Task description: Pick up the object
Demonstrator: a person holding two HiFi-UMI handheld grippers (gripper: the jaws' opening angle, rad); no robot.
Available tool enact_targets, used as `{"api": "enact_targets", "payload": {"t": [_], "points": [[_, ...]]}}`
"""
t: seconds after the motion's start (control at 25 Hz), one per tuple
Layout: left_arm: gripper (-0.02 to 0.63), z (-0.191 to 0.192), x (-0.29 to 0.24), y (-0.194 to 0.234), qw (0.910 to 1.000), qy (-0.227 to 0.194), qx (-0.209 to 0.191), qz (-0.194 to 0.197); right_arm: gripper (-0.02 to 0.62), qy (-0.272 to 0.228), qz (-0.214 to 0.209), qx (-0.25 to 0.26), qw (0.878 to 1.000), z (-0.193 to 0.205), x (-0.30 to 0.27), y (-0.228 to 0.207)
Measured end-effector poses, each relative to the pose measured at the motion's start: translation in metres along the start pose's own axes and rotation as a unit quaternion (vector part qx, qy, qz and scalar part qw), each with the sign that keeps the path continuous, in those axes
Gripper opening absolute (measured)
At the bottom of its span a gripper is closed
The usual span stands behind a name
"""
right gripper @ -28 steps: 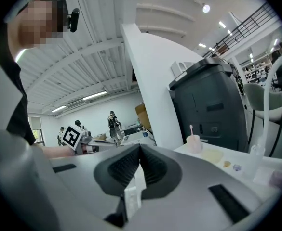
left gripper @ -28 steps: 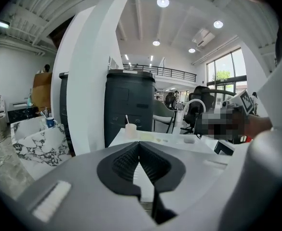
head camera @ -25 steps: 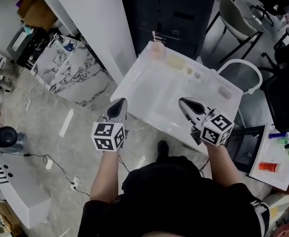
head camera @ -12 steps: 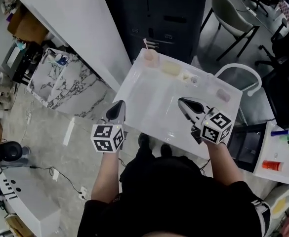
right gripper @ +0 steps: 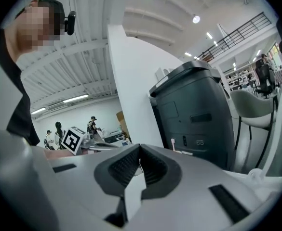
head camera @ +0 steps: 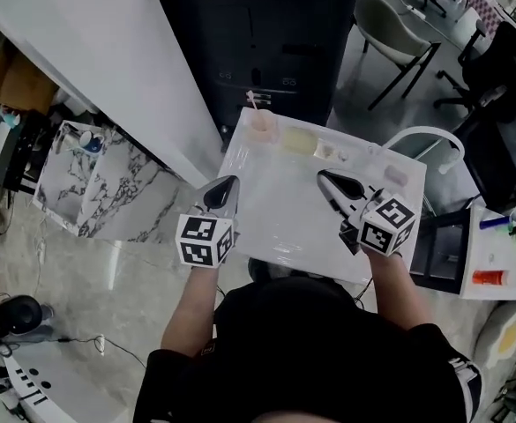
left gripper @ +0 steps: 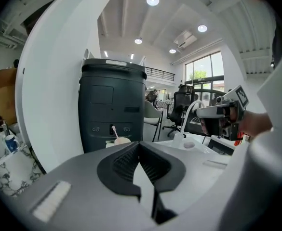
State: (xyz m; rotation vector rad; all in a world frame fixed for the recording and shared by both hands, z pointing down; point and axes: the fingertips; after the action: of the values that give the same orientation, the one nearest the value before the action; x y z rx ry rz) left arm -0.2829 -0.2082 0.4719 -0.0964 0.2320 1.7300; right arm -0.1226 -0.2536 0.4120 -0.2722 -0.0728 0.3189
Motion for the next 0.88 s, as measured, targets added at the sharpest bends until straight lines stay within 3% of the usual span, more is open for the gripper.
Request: {"api": "enact_targets", "payload": {"t": [0.56, 0.88], "points": [[0.012, 0.001, -0.049, 0.015, 0.9933, 0.008, -0.013, 0.115, 0.012, 0.001, 0.114, -0.004, 0.993, 0.02, 0.008, 0.001], [0.012, 0.014, -0.082, -0.012, 0.9872, 0.044, -0.025, 0.151, 0.012, -0.016, 0.136, -0.017, 0.99, 0.013, 0.023, -0.028]]}}
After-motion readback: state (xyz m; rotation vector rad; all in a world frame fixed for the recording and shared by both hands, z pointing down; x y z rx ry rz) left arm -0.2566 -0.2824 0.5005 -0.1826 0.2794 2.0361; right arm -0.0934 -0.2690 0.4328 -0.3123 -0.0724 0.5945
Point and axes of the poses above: the fingertips, and each gripper's own axes: x backward along the fingers, y to its left, z out of its underside, and after that the axes turned 11 degrees about -y, right-handed
